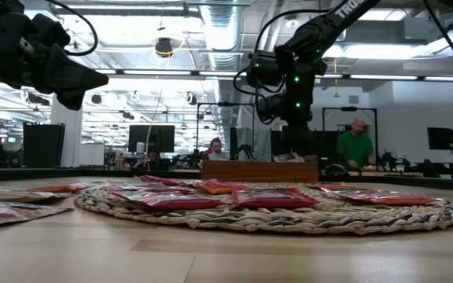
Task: Pick & Place Tea
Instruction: Put the top brown tea bag into the right slot of the wooden organizer
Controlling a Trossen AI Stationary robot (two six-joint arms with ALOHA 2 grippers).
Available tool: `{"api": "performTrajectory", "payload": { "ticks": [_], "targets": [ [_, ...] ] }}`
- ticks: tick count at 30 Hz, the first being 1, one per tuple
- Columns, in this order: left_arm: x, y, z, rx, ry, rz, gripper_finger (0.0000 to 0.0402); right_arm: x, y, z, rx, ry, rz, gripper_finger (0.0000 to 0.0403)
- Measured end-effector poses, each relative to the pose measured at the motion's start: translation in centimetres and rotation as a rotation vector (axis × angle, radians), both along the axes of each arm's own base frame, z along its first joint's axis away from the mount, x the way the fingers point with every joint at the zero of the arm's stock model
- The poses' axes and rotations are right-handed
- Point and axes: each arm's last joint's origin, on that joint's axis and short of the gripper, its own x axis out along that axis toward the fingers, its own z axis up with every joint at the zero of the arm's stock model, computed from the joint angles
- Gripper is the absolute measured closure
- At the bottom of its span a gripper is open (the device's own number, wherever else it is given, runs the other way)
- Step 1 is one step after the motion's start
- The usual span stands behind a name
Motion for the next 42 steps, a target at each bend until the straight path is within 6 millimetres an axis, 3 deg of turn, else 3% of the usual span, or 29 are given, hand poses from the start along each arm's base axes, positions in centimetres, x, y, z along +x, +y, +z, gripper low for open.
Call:
{"api": "performTrajectory", "payload": {
  "ticks": [7,42],
  "targets": [
    [0.0,0.0,0.0,0.000,0.000,0.000,0.0393,-0.4,-0.9,-0.1,0.023,0.000,-0.017,0.0328],
    [0.0,0.0,0.0,0.000,0.000,0.000,0.0393,-1.2,-0.5,-1.0,0.203,0.062,0.005,0.0335]
  ]
}}
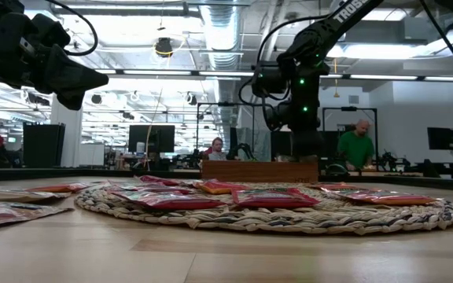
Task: Pick & Place Tea
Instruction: Put the top brown tea bag into the right slot of the wooden organizer
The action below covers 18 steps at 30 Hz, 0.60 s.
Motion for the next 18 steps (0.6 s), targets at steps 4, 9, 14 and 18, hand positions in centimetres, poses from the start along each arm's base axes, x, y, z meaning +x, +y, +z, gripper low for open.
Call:
{"api": "performTrajectory", "payload": {
  "ticks": [4,9,14,18],
  "targets": [
    [0.0,0.0,0.0,0.000,-0.001,0.000,0.0393,-0.1,0.1,0.0,0.002,0.015,0.001,0.0346],
    [0.0,0.0,0.0,0.000,0.000,0.000,0.0393,0.1,0.6,0.6,-0.034,0.012,0.013,0.0351],
    [0.0,0.0,0.0,0.000,0.000,0.000,0.0393,0.2,1.5,3.6,-0.079,-0.040,0.033,0.0351],
    [0.0,0.0,0.0,0.000,-0.001,0.000,0.0394,-0.7,3.5,7.7,-0.055,-0.111,0.041,0.0351]
  ]
}}
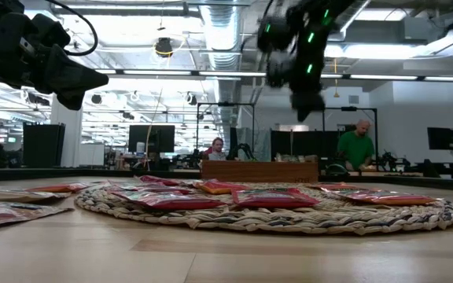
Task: Pick & Place Tea
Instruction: Put the top brown tea bag into the right slot of the wooden organizer
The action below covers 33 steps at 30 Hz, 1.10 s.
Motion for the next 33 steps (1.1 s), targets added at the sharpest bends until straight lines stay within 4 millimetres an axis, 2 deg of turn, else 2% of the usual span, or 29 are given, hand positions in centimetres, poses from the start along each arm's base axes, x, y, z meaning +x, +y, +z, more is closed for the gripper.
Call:
{"api": "performTrajectory", "payload": {
  "ticks": [4,10,15,19,25,33],
  "targets": [
    [0.0,0.0,0.0,0.000,0.000,0.000,0.0394,-2.2,2.9,3.7,0.170,-0.125,0.026,0.0351],
    [0.0,0.0,0.0,-0.001,0.000,0.000,0.0394,-5.5,7.4,7.1,0.264,-0.261,-0.020,0.0351],
    [0.0,0.0,0.0,-0.004,-0.001,-0.001,0.0394,-7.2,10.8,8.3,0.305,-0.321,-0.053,0.0351],
    [0.0,0.0,0.0,-0.031,-0.003,-0.010,0.0393,-8.2,12.5,8.5,0.328,-0.333,-0.086,0.0351],
    [0.0,0.0,0.0,-0.050,-0.007,-0.010,0.0393,-9.4,13.2,7.8,0.338,-0.348,-0.122,0.0351],
    [0.0,0.0,1.4,-0.042,-0.143,-0.012,0.0393,-12.7,11.1,7.4,0.301,-0.415,-0.200,0.0351]
  ]
}}
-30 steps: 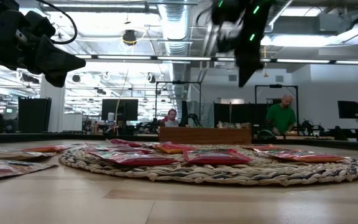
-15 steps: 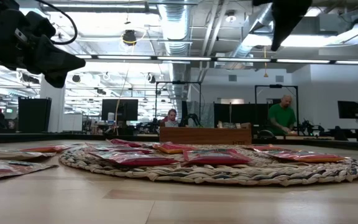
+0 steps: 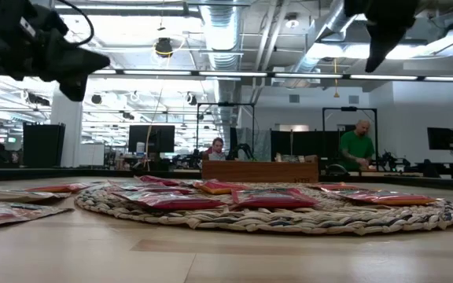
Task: Pick & Place Tea
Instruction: Put the top brown tea bag into the right slot of the wooden organizer
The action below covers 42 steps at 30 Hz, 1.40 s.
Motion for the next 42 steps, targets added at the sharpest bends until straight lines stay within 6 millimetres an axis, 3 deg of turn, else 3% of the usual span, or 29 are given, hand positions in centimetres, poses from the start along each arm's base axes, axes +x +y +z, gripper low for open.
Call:
{"api": "performTrajectory", "payload": {
  "ticks": [10,17,23,33,37,42],
  "targets": [
    [-0.2,0.2,3.6,0.033,-0.051,0.090,0.0393,-5.6,-1.0,-0.2,0.016,-0.343,-0.027,0.0351],
    [1.7,0.4,6.6,0.041,0.041,0.101,0.0393,-8.4,-0.9,-0.5,0.033,-0.660,-0.052,0.0351],
    [4.9,0.3,8.7,0.019,0.282,0.026,0.0393,-10.0,-0.7,-1.0,0.044,-0.852,-0.029,0.0351],
    [9.3,-1.1,11.6,-0.220,0.797,-0.122,0.0393,-11.2,-0.5,-3.1,0.058,-0.915,-0.003,0.0351],
    [10.8,-2.7,11.5,-0.293,0.951,-0.201,0.0393,-11.5,-0.4,-3.8,0.081,-0.935,0.015,0.0351],
    [12.1,-5.0,9.9,-0.364,1.125,-0.288,0.0393,-11.8,-0.3,-4.5,0.125,-0.994,0.058,0.0351]
  ]
}}
